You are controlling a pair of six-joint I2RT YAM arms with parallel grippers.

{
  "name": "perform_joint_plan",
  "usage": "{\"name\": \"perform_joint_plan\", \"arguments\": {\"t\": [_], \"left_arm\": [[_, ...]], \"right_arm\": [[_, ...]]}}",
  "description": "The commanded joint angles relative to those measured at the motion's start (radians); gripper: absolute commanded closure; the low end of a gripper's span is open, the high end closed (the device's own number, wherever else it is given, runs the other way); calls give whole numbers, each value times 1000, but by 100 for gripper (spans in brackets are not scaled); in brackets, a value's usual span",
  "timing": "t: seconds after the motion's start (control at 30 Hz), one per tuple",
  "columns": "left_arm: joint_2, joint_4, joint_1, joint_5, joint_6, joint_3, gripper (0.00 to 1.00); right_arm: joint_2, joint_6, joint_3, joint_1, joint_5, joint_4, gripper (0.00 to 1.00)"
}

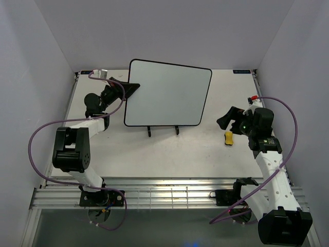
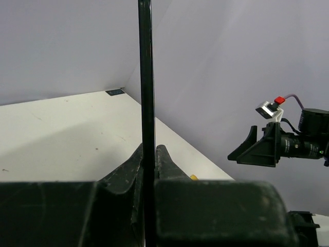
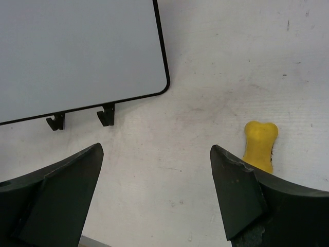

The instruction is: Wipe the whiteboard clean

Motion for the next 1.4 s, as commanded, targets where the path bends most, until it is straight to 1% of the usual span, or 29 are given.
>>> {"name": "perform_joint_plan", "arguments": {"t": [0.0, 0.17, 0.4, 0.77, 0.83, 0.87, 1.07, 1.23, 1.37], "left_arm": [[-16, 280, 13, 72, -58, 45, 100], [17, 297, 34, 104, -46, 52, 100], [125, 301, 60, 175, -32, 115, 100], [171, 310, 62, 150, -64, 219, 100], [186, 325, 105, 158, -81, 238, 100], [200, 331, 109, 161, -93, 253, 100], [244, 334, 129, 185, -94, 272, 100], [283, 343, 129, 163, -116, 282, 100], [268, 348, 116, 150, -130, 299, 100]], "right_arm": [[3, 1, -17, 5, -17, 54, 10], [7, 1, -23, 5, -30, 60, 10], [3, 0, -29, 8, -34, 69, 10], [24, -2, -24, 14, -34, 71, 10], [23, 0, -29, 16, -28, 72, 10], [21, 3, -30, 16, -25, 72, 10], [24, 3, -31, 14, -28, 74, 10], [32, 3, -31, 14, -34, 74, 10], [30, 3, -37, 14, -30, 75, 10]]}}
